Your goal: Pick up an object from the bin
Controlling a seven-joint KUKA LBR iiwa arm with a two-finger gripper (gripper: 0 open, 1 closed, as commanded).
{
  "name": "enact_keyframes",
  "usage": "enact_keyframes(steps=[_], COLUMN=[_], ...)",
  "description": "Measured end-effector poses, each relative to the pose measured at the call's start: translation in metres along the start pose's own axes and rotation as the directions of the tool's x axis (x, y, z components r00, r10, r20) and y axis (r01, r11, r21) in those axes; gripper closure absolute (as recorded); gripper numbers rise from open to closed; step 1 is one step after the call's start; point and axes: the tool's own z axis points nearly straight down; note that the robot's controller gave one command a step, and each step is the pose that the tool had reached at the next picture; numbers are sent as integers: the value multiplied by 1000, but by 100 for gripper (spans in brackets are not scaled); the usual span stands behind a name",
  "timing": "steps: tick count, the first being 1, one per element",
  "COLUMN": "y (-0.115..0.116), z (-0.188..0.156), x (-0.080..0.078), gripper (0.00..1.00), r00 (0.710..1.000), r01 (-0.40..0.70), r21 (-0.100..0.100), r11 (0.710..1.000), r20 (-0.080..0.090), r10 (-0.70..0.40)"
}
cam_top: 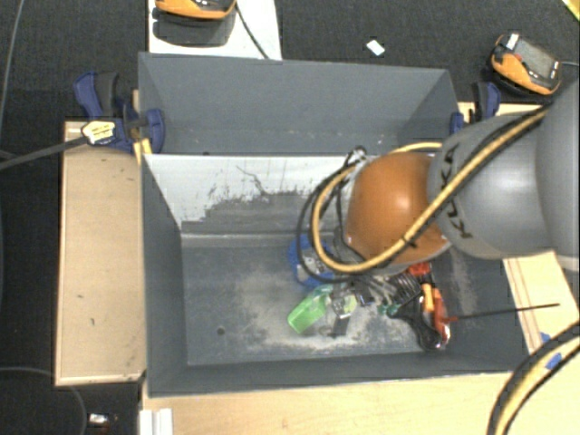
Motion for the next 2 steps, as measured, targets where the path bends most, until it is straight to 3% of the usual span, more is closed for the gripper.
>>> enact_keyframes(steps=[2], y=[-18], z=[-21], x=[31], gripper=[0], r00=[1000], r01=[10], r21=[1], r11=[1000], r20=[-9], r10=[-10])
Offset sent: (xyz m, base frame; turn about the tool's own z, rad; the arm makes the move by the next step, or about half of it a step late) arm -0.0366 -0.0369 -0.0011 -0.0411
